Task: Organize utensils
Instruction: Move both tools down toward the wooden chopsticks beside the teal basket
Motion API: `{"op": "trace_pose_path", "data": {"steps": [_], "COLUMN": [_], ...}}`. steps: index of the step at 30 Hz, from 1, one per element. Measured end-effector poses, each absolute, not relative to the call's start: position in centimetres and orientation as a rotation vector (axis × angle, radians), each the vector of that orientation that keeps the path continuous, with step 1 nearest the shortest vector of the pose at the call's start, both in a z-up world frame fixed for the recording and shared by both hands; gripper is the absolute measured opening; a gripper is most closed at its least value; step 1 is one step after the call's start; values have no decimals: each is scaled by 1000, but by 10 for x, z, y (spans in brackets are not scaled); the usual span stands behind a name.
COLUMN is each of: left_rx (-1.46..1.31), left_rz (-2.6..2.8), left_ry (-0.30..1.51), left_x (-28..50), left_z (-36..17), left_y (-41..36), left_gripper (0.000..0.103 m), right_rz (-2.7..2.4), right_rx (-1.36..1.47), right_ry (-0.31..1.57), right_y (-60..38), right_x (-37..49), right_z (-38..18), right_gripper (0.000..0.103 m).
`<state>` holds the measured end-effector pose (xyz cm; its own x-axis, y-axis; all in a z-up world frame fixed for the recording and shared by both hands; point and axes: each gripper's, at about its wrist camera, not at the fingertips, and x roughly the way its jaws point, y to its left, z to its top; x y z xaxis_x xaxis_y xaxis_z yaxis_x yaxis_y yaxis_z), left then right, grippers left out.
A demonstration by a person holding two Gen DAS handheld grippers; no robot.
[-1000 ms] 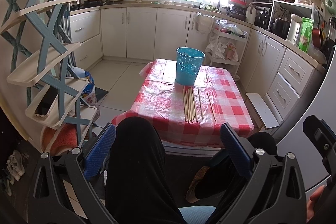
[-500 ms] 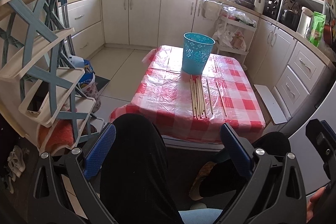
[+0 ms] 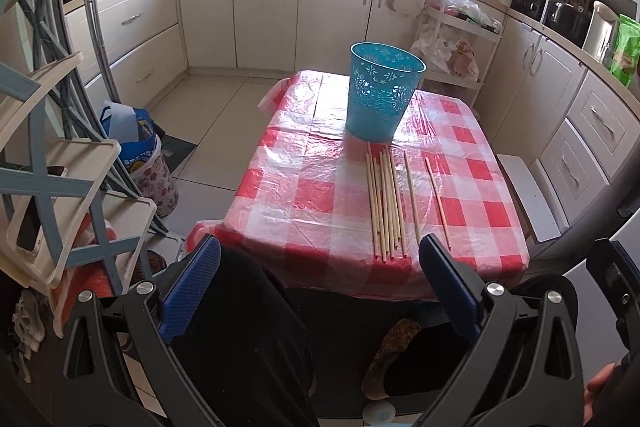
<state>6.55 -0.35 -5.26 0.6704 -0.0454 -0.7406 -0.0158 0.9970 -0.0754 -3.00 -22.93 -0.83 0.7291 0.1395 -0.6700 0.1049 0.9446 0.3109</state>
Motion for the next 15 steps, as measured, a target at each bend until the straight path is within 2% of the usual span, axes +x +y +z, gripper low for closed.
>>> {"op": "trace_pose_path", "data": {"steps": [14, 15], "left_rx": [-78, -77], "left_rz": [-53, -54], "left_ry": [914, 923], "left_x": [158, 165], "left_z": [-103, -109], "left_y": [-14, -16], "left_gripper": [95, 95], "right_rz": [69, 73], "right_rx": [346, 345], "right_ry": [862, 875], "right_y": [-242, -244], "right_x": [63, 72], "right_z": [-78, -86], "right_gripper": [95, 92]}}
